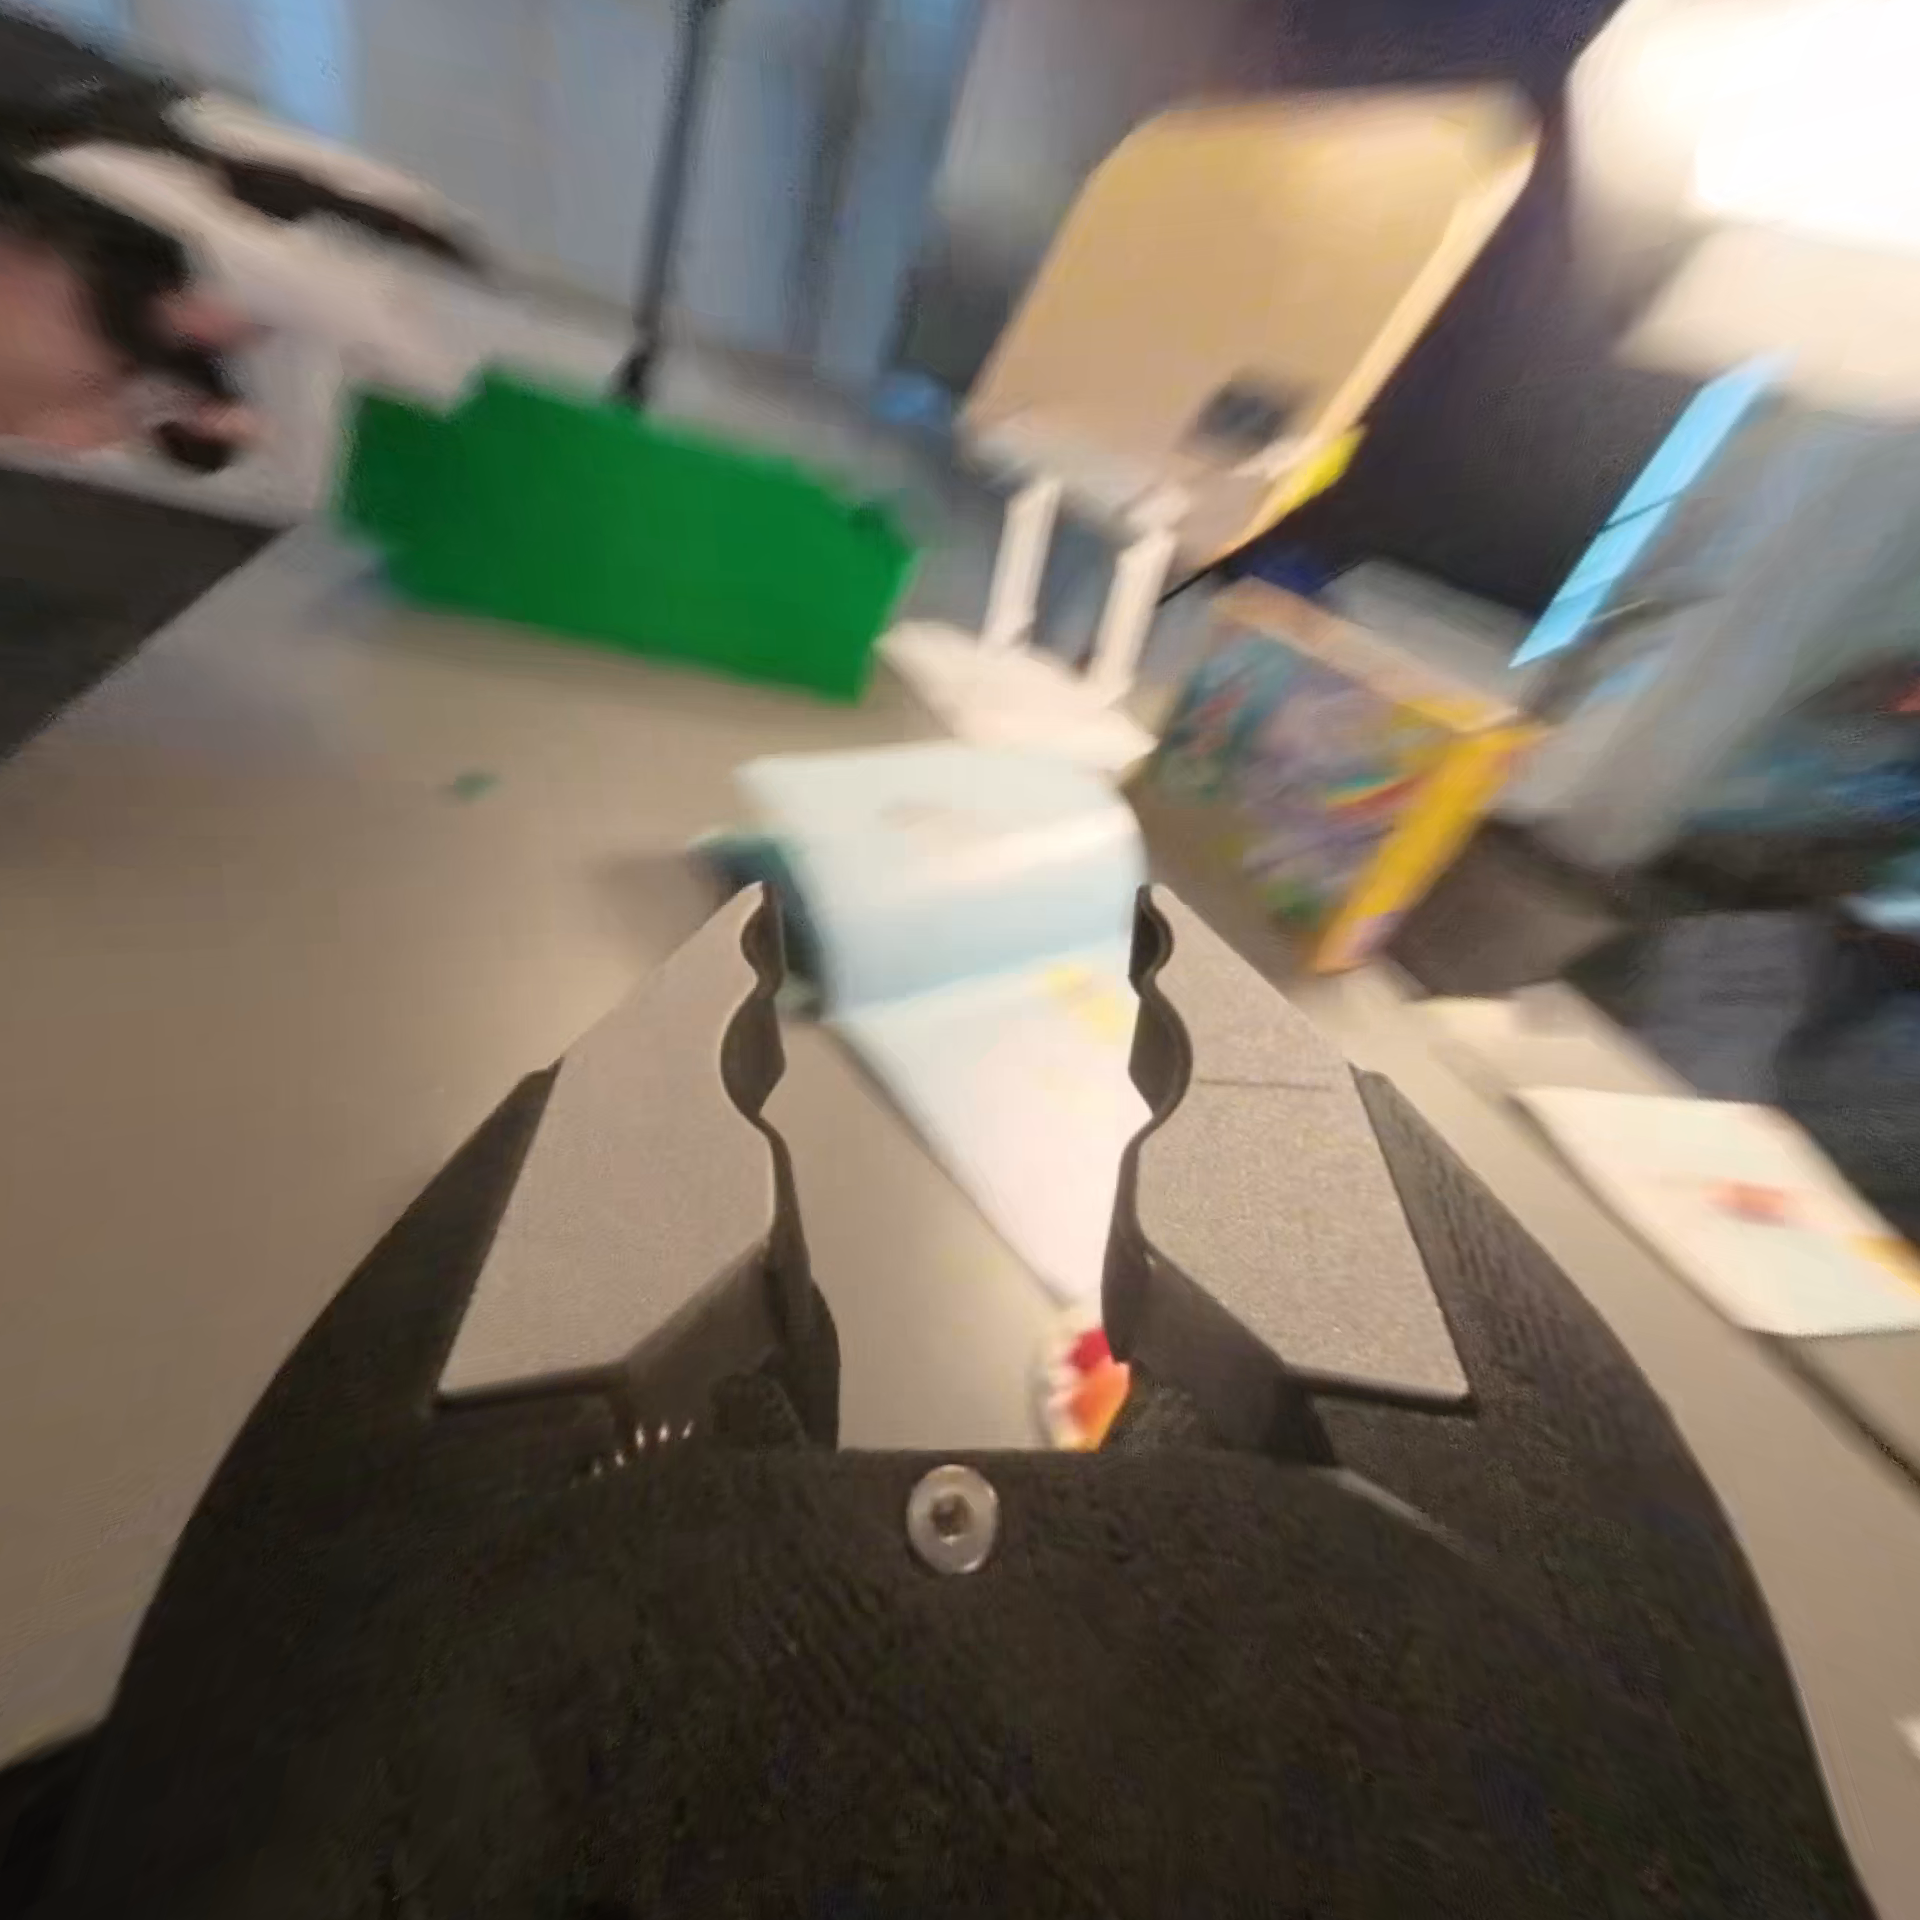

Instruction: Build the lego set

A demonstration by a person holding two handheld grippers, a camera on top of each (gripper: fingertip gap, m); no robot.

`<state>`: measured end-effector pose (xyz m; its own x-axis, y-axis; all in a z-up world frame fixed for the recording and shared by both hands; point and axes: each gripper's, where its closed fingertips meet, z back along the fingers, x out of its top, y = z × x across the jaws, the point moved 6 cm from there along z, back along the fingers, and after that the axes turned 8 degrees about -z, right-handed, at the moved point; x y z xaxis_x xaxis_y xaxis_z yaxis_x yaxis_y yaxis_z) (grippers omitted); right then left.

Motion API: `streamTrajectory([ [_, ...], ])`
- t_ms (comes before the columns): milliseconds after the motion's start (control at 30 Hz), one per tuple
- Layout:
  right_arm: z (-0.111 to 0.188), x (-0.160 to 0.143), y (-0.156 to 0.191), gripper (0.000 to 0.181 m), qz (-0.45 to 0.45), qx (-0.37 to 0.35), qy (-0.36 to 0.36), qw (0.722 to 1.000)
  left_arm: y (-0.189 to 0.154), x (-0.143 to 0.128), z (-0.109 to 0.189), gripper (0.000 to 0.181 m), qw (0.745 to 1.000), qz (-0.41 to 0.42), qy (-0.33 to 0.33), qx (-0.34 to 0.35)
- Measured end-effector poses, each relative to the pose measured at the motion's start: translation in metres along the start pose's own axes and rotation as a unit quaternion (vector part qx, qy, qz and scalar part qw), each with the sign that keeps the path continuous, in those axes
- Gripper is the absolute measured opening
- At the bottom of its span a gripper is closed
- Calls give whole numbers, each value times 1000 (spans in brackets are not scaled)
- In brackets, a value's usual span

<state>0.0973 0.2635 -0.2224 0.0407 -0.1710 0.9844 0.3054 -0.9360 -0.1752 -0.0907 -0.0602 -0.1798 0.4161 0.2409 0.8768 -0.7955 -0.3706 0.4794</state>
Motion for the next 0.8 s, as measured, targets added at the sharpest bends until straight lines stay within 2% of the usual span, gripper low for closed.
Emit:
streamTrajectory([
  [67,18,10,-20,60,41,-125,-92,987,19,7,19,59,998,-27,-15,56],
  [167,37,9,-38,55,107,-249,-106,957,53,16,47,56,988,-60,-17,140],
  [267,44,7,-46,55,114,-302,-103,941,91,11,67,51,976,-81,28,200],
  [367,46,1,-52,55,104,-322,-89,937,127,-5,77,50,964,-87,90,235],
  [500,46,-6,-61,51,96,-350,-63,930,163,-33,75,51,964,-33,156,212],
  [600,50,-11,-69,33,85,-384,-39,919,176,-58,71,52,967,33,189,167],
  [667,54,-12,-73,33,80,-409,-37,908,180,-74,69,51,969,63,194,141],
  [800,64,-15,-84,42,76,-470,-21,879,185,-103,60,43,968,58,227,91],
])
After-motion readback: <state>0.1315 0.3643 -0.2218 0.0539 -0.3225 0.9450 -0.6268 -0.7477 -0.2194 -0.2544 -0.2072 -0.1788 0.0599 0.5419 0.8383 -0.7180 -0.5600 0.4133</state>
